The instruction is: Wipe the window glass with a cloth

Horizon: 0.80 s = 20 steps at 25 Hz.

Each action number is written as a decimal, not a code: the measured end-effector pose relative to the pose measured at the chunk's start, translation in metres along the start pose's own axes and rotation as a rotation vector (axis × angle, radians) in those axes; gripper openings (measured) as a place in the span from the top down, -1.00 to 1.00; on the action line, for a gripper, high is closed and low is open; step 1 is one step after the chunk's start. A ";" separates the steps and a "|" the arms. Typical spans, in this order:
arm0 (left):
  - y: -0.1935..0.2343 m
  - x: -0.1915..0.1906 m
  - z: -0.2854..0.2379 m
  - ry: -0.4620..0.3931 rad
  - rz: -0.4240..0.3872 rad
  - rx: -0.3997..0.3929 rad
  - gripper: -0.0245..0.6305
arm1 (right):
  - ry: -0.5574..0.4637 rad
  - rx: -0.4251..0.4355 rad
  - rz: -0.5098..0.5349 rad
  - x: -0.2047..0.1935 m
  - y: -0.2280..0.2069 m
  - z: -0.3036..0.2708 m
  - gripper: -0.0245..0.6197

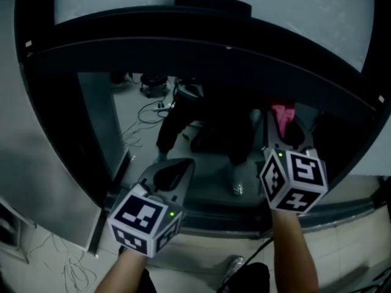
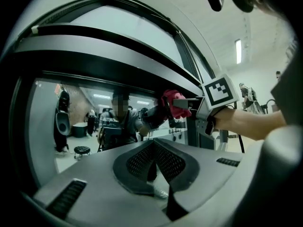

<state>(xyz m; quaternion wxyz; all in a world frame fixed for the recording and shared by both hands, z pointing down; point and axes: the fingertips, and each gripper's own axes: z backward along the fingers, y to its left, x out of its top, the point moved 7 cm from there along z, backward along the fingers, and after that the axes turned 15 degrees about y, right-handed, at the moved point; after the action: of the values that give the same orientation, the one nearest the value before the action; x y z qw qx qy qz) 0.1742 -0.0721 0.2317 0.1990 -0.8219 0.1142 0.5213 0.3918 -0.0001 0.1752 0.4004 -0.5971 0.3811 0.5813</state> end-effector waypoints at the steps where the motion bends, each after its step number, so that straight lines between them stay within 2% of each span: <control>1: 0.007 -0.003 0.007 0.003 0.004 0.014 0.91 | -0.002 0.023 0.013 0.003 0.014 -0.002 0.53; 4: 0.028 -0.009 0.029 -0.013 0.006 0.058 0.91 | -0.006 0.080 0.041 0.012 0.056 -0.010 0.53; 8: 0.057 -0.017 0.058 -0.022 0.020 0.107 0.91 | -0.004 0.115 0.053 0.022 0.100 -0.021 0.53; 20: 0.136 -0.057 0.141 -0.030 0.128 0.250 0.91 | -0.034 0.251 0.173 0.053 0.246 -0.049 0.53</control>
<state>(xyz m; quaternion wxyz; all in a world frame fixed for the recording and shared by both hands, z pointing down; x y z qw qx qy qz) -0.0188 -0.1318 0.2018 0.2680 -0.7738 0.2276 0.5268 0.1862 -0.1403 0.1136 0.4267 -0.4975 0.4937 0.5716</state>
